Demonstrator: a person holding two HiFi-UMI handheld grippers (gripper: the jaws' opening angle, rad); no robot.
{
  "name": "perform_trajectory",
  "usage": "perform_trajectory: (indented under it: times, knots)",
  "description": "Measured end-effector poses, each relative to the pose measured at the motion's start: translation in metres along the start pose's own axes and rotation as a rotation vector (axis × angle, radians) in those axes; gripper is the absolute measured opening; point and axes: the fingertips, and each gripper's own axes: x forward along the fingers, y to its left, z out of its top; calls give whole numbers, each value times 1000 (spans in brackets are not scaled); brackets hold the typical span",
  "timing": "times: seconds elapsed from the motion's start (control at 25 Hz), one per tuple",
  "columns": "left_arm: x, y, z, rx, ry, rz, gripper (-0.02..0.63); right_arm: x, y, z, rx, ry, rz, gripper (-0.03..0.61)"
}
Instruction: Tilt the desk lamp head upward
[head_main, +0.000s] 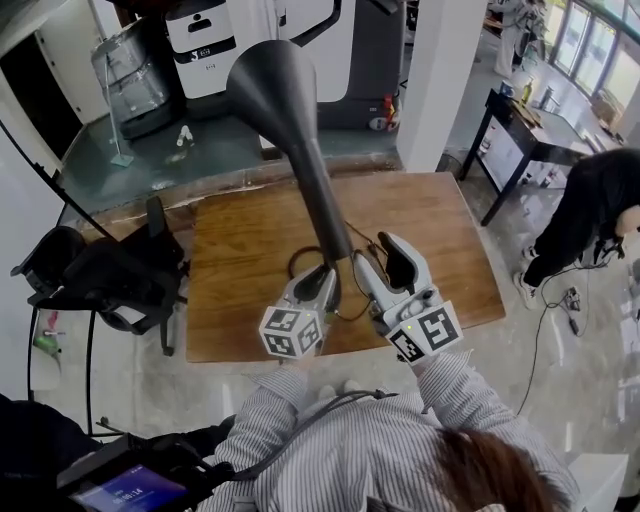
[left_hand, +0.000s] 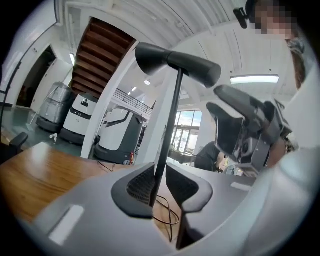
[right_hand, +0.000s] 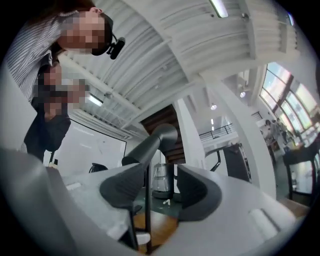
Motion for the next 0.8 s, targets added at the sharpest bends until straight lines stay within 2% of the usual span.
perform_trajectory:
  times: [0.12, 0.24, 0.32, 0.52, 0.68, 0.8]
  knots:
    - [-24, -3, 16, 6, -76, 15, 35, -9, -1, -26, 61, 74, -10, 201]
    - [-52, -7, 40, 30, -158, 47, 12, -15, 11, -57, 67, 185, 24, 201]
    - [-65, -8, 49, 44, -182, 76, 5, -19, 18, -73, 61, 242, 43, 201]
    - [-75, -14, 41, 39, -160, 113, 5, -29, 34, -103, 9, 343, 72, 190]
    - [-72, -21, 38, 63, -137, 94, 5, -36, 40, -112, 3, 365, 61, 101]
    - [-70, -23, 38, 63, -133, 88, 5, -36, 38, -111, 0, 364, 56, 58]
